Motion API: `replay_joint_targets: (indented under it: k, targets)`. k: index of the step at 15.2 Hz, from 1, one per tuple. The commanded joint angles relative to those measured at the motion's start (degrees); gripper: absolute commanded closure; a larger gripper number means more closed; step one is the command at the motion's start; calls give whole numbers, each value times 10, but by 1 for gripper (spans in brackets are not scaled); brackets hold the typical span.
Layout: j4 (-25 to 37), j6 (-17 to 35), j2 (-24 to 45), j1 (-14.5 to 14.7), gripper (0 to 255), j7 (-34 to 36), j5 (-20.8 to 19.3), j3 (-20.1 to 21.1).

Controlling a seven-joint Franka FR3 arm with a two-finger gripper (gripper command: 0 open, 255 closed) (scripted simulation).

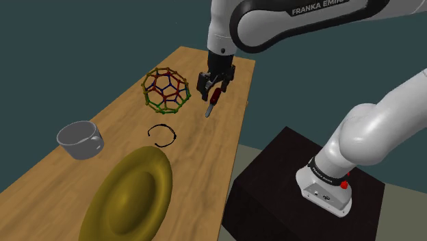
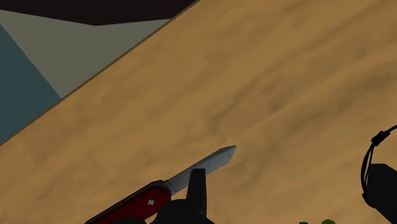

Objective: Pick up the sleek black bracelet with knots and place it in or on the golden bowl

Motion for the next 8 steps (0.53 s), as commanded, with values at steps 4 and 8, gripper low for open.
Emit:
replay_joint_targets:
  k: [4, 8]
  targets:
    - [59, 41, 113, 7, 0, 74, -36, 38]
    - [122, 56, 205, 23, 0, 136, -77, 55]
